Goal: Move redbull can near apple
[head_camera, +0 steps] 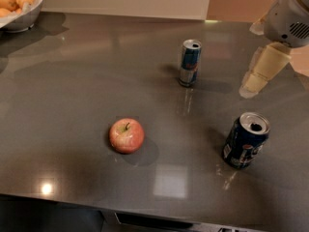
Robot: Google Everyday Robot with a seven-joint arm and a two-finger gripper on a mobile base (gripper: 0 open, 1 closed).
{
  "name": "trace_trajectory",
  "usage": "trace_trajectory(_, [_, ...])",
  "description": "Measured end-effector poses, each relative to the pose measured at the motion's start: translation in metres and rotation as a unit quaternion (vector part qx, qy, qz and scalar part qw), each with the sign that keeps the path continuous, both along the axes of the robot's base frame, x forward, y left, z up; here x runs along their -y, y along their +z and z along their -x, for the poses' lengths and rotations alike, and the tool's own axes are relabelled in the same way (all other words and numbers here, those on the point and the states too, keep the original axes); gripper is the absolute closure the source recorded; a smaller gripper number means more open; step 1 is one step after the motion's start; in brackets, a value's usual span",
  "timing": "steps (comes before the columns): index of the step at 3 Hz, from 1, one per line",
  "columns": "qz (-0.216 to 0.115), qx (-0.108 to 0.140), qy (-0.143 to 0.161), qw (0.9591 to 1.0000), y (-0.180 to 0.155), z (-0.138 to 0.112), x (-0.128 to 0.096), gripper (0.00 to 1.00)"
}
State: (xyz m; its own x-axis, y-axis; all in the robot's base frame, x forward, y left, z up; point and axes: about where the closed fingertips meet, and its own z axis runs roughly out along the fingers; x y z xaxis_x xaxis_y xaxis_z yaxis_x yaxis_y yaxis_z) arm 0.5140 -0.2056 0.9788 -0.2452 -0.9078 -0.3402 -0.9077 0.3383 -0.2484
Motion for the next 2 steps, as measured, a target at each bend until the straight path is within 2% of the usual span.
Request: trace_trajectory(2, [-0.055, 0.026, -0.03, 0.9977, -0.022, -0.074, -0.004, 0.0])
